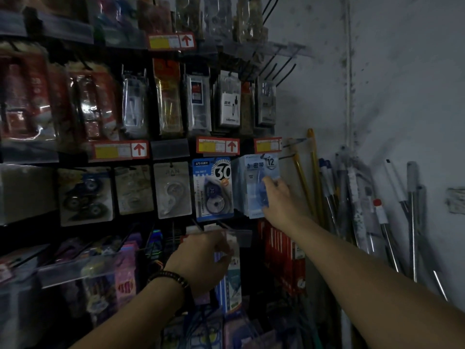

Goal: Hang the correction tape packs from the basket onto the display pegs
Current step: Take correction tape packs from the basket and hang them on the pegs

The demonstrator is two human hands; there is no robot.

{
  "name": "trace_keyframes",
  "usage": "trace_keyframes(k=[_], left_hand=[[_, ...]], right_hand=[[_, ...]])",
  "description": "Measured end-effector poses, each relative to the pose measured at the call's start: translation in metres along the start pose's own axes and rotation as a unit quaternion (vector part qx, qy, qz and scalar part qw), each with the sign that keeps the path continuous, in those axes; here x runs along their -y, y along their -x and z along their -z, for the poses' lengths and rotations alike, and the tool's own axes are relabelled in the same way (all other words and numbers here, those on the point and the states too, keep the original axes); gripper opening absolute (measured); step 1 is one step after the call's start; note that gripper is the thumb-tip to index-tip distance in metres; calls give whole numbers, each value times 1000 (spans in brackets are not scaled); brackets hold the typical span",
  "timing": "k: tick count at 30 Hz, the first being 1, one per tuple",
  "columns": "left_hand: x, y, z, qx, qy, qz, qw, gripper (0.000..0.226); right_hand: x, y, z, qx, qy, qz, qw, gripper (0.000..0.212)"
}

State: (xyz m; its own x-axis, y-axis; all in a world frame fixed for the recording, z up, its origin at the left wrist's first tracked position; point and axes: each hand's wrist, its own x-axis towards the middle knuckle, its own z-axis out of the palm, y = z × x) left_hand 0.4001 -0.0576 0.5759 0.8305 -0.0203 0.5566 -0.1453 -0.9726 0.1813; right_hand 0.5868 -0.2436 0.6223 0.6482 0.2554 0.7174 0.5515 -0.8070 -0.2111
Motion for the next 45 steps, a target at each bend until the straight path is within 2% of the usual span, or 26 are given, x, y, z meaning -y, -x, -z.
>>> trace_keyframes(k=[5, 8, 11, 14, 17, 21, 24, 30, 33, 35, 38, 42, 45], left_hand=[[26, 32, -1, 28, 6, 37, 999, 13], [42, 68, -4, 59, 13, 64, 996, 7], [58, 117, -13, 83, 9, 77, 993, 21], [81, 180, -34, 127, -12, 98, 987, 22], [105, 256, -62, 178, 3, 131, 975, 16], [134, 365, -99, 241, 29, 208, 948, 4], [148, 441, -132, 293, 7, 264, 919, 7], [167, 542, -196, 367, 72, 361, 854, 7], [170, 573, -228, 387, 107, 393, 827, 11], [172, 591, -250, 394, 125, 419, 808, 18], [178, 612, -279, 452, 121, 424, 775, 36], [192, 619, -291, 502, 93, 424, 748, 36], [203, 627, -292, 525, 63, 437, 728, 39]], right_hand=[[5, 15, -18, -26, -17, -2, 1000, 78], [19, 55, -18, -63, -39, 33, 997, 60], [45, 109, -16, -42, -51, 65, 996, 37], [76, 175, -29, 22, -90, 103, 990, 25], [104, 253, -69, 132, -141, 131, 972, 20], [128, 369, -140, 278, -118, 167, 939, 23], [141, 452, -190, 373, -169, 132, 903, 24], [154, 570, -264, 505, -165, 46, 846, 11], [158, 625, -302, 579, -138, 27, 803, 12], [154, 661, -331, 632, -102, 15, 768, 24], [152, 701, -359, 663, -68, 4, 745, 31], [185, 730, -381, 672, -115, -1, 732, 39], [206, 749, -402, 680, -119, 0, 724, 58]])
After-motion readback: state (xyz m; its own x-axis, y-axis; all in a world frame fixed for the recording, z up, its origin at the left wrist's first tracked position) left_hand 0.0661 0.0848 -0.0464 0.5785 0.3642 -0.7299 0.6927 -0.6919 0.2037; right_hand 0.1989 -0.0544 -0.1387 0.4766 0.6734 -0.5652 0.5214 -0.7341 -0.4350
